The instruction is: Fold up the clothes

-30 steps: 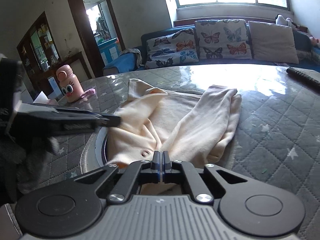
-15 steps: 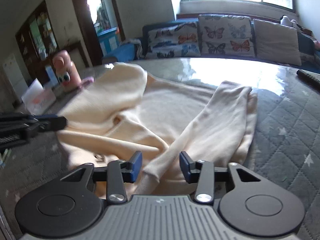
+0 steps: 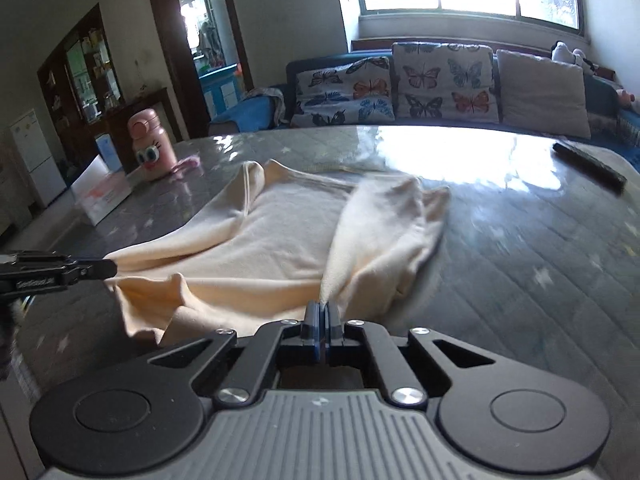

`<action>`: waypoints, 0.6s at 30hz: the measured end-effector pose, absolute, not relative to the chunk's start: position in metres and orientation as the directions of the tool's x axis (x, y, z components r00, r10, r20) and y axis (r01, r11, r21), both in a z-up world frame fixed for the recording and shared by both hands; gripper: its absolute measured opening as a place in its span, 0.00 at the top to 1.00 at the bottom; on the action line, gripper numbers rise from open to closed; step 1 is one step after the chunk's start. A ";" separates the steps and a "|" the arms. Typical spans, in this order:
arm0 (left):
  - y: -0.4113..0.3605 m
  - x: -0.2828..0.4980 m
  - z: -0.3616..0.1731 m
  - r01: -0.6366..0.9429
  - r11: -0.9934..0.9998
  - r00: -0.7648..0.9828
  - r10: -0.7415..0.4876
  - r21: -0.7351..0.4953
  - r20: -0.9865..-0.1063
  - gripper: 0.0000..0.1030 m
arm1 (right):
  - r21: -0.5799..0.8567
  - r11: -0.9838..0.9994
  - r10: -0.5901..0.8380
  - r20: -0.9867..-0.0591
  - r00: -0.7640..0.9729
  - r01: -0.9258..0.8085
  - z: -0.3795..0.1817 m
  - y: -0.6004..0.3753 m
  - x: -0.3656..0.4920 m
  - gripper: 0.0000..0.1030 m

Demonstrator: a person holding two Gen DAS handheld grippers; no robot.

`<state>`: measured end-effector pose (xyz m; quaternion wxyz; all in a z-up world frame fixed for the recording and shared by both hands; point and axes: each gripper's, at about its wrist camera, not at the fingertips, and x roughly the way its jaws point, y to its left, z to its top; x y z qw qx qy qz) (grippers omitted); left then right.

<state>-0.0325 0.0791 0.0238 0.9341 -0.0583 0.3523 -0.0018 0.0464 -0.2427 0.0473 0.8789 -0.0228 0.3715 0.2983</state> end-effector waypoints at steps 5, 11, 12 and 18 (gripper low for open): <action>0.079 -0.049 0.010 -0.002 0.993 0.696 -0.084 -0.118 -0.713 0.90 | 0.180 0.779 0.520 -0.722 0.457 -0.601 0.046 -0.253 0.021 0.94; 0.091 -0.049 0.025 -0.022 0.996 0.727 -0.046 -0.091 -0.685 0.79 | 0.129 0.777 0.518 -0.687 0.510 -0.616 0.064 -0.242 0.035 0.73; 0.092 -0.046 0.028 -0.027 0.996 0.735 -0.038 -0.086 -0.677 0.71 | 0.117 0.779 0.514 -0.682 0.520 -0.617 0.064 -0.236 0.042 0.69; 0.094 -0.007 0.040 -0.053 0.998 0.771 0.013 -0.044 -0.636 0.57 | 0.065 0.782 0.489 -0.680 0.546 -0.619 0.049 -0.193 0.098 0.66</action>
